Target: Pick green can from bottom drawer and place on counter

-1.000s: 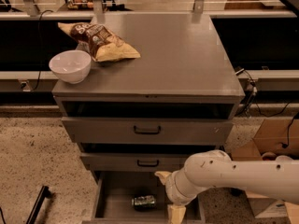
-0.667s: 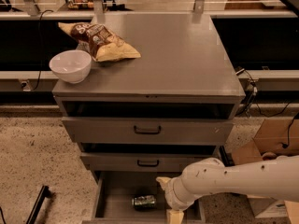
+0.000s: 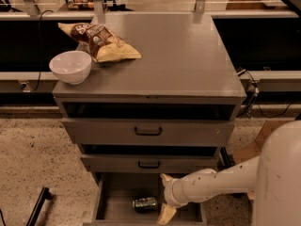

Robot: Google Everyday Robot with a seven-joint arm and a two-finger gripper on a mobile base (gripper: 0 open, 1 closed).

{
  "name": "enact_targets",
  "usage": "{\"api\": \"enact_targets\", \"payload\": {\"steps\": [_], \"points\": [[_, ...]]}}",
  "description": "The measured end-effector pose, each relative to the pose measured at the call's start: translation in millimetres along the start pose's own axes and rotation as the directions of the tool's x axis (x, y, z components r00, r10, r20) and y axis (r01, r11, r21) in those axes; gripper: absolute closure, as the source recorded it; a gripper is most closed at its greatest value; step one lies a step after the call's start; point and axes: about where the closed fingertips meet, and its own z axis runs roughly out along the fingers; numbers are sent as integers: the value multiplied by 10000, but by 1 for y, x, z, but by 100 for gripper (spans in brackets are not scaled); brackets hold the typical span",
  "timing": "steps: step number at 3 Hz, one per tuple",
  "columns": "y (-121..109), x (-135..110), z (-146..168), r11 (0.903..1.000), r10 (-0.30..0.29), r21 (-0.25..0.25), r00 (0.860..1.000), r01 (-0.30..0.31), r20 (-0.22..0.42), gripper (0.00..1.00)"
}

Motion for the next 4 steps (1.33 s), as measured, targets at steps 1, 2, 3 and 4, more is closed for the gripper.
{"api": "enact_targets", "payload": {"steps": [1, 2, 3, 4], "points": [[-12, -5, 5, 9985, 93, 540, 9994, -112, 348, 0], [-12, -5, 5, 9985, 93, 540, 9993, -112, 348, 0], [-7, -15, 19, 9992, -39, 390, 9958, 3, 911, 0], [-11, -28, 41, 9989, -254, 442, 9759, 162, 2167, 0]]}}
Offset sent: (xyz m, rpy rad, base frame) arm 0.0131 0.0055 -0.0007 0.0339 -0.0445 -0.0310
